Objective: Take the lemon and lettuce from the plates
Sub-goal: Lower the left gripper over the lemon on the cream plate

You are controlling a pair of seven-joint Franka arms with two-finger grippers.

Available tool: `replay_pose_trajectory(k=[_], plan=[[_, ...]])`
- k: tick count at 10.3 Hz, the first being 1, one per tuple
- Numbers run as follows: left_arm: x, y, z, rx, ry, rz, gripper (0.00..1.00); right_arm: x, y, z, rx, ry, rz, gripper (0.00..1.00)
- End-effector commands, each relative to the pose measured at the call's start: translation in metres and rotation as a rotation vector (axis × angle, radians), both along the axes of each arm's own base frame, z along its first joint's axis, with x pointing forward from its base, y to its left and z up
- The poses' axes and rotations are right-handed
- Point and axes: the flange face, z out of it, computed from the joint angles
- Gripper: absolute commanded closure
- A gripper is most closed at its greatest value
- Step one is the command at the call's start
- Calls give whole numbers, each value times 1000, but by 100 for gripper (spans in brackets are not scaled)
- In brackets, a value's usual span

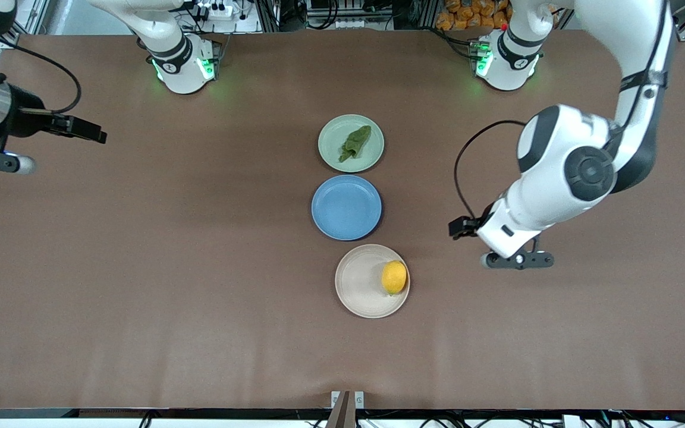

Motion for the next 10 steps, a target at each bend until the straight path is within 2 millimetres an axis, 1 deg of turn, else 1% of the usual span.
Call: replay_pose_trajectory(k=[1,3,4,5,6,7,10], plan=[[14,-30,-36,-38,-39,60,0,-11,41,-4,-23,21,-25,0],[16,-53,-75,-53,-84,55,0,-19,61,-19,-20,58,7,0],[11,-65,-93,-43,-70,26,0,-22,69,-22,-17,64,22,0],[5,-81,-107,-20,-86,-18,0,-23,76,-25,-19,70,36,0],[2,-95,-123,31,-149,-93,0,-26,85,-28,-18,75,52,0],[-5,-117,-135,46,-200,-142,0,-28,94,-30,-14,80,67,0],[-6,-130,-159,0,-260,-136,0,-31,114,-35,-19,78,74,0]])
